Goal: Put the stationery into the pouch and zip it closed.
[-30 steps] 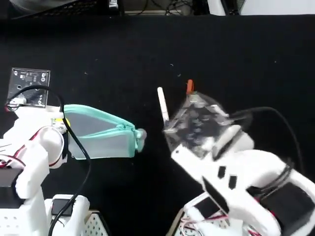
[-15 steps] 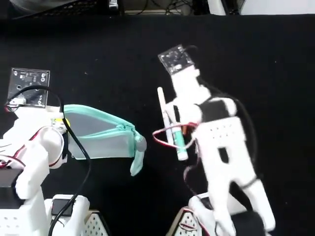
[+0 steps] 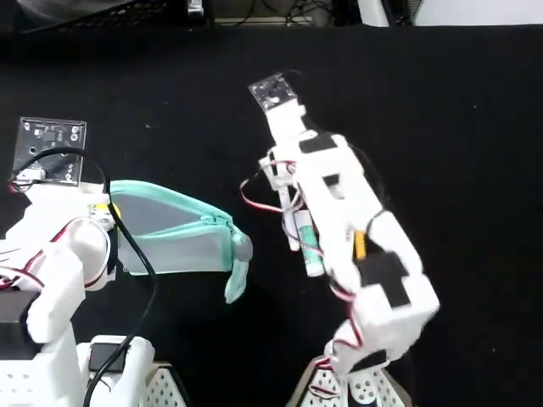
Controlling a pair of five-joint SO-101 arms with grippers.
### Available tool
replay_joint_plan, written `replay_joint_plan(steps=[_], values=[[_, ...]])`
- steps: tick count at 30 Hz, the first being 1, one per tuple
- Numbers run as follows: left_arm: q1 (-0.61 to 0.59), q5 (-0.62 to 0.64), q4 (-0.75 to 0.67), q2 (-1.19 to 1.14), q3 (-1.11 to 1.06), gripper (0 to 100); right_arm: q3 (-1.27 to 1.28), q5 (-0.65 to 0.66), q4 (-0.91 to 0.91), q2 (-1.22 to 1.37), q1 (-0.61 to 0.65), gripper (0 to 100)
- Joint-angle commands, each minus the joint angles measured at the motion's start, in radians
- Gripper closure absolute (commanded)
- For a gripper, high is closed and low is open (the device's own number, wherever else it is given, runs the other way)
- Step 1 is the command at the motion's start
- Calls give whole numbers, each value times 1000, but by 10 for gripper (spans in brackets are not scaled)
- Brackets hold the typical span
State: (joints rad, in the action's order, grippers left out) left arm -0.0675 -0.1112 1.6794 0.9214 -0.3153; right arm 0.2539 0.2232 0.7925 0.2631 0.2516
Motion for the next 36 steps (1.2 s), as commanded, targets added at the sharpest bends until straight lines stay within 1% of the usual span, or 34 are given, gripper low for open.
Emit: replay_joint_plan(steps=[1,7,12,14,17,18,19,21,24,27,36], values=[[7,29,11,-12,-105,970,-124,-6,-18,84,17,792],[8,38,8,-12,-105,970,-231,0,-17,220,55,793],[8,38,9,-12,-107,970,-323,-3,-17,292,63,796],[8,38,9,-12,-107,970,-340,-2,-17,314,63,833],[8,38,8,-12,-108,970,-346,-2,-17,328,58,975],[8,38,8,-12,-108,970,-340,-2,-17,323,57,989],[8,38,8,-12,-108,970,-335,0,-8,311,57,975],[8,38,12,-12,-107,970,-323,2,20,275,57,987],[8,38,12,-12,-107,970,-288,2,61,177,57,986],[8,38,12,-12,-107,970,-193,2,81,18,57,986],[8,38,12,-12,-108,970,173,2,81,-679,58,986]])
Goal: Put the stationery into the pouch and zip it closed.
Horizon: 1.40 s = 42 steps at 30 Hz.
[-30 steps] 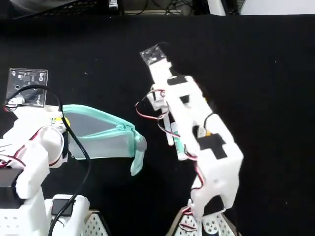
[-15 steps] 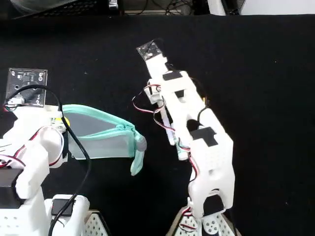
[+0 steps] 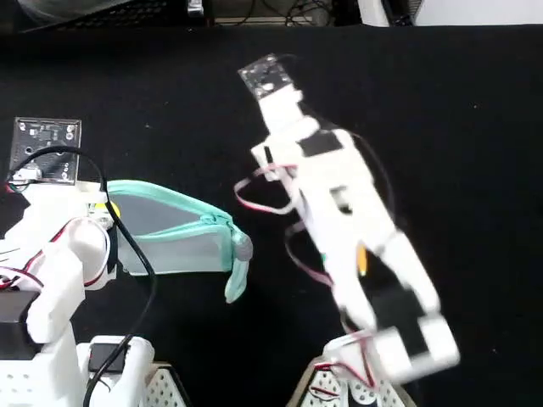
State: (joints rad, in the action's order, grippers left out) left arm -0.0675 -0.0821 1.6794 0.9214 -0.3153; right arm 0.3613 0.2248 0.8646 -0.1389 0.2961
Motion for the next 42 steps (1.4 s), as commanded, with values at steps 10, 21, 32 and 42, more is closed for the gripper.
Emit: replay_joint_plan(steps=[10,21,32,42], values=[[8,11,8,-12,-114,970,242,-9,6,-1110,100,986],[8,11,6,-14,-116,970,252,-2,-319,-1305,635,986],[8,11,9,-14,-116,970,246,-3,-589,-1104,718,986],[7,11,14,-14,-116,970,334,-2,-680,-1021,758,986]])
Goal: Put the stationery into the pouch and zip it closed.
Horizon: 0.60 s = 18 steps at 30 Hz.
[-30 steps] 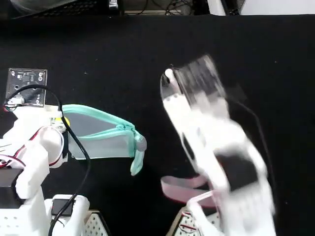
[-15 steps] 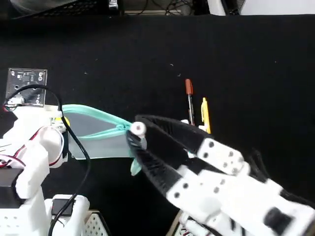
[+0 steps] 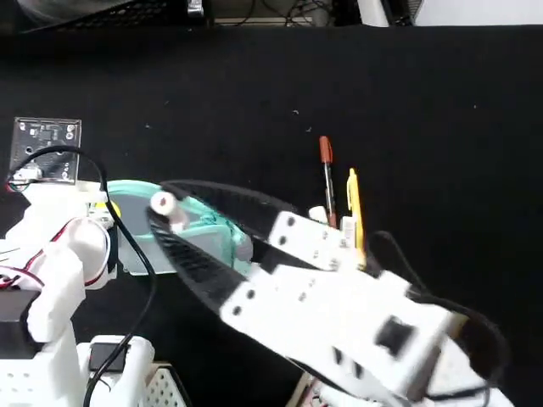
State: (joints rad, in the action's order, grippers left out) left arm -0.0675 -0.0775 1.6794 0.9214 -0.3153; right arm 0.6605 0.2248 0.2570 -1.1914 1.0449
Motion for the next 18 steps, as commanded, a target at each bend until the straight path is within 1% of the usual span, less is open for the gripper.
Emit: replay_joint_plan(steps=[1,6,12,14,15,18], values=[[7,6,14,-14,-119,970,64,-2,-114,44,6,986],[7,6,8,-14,-147,970,197,23,-230,76,-49,986],[4,6,6,-14,-150,970,285,26,-218,-8,-94,986],[2,6,6,-14,-150,970,291,20,-150,-58,-98,986],[2,6,6,-14,-150,970,289,20,-89,-82,-98,986],[5,6,6,-14,-150,970,231,20,172,-124,-98,972]])
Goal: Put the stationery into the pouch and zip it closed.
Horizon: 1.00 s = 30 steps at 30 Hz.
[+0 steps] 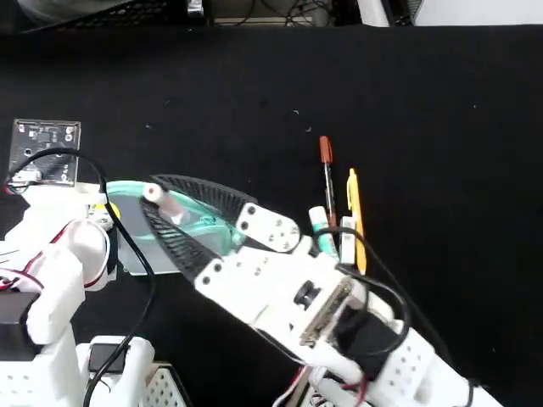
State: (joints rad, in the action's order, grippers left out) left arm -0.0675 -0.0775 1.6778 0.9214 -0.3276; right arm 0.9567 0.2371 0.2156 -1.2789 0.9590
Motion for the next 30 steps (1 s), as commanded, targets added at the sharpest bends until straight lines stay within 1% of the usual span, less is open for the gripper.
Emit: replay_joint_plan(steps=[1,3,5,7,10,14,16,17,19,22,23,25,28,30], values=[[5,6,8,-14,-137,970,-101,8,307,-36,-12,946],[5,6,8,-14,-137,970,-176,6,450,-7,-12,866],[7,6,8,-14,-137,970,-252,2,540,54,-12,776],[7,6,8,-14,-137,970,-328,-46,615,133,-11,722],[7,6,8,-14,-137,970,-473,-71,720,234,-11,724],[2,6,8,-14,-137,970,-740,-71,884,274,-18,723],[2,6,8,-14,-137,970,-860,-71,951,274,-84,724],[2,6,8,-14,-137,970,-908,-72,977,275,-143,739],[1,6,8,-14,-137,970,-947,-77,1010,280,-305,820],[1,6,8,-14,-137,970,-877,-78,1059,282,-535,979],[1,6,8,-14,-137,970,-820,-78,1076,283,-594,985],[1,6,6,-14,-137,970,-673,-74,1088,292,-672,923],[4,6,6,-14,-137,970,-466,-71,1049,360,-743,835],[4,6,6,-14,-137,970,-358,-71,996,437,-770,828]])
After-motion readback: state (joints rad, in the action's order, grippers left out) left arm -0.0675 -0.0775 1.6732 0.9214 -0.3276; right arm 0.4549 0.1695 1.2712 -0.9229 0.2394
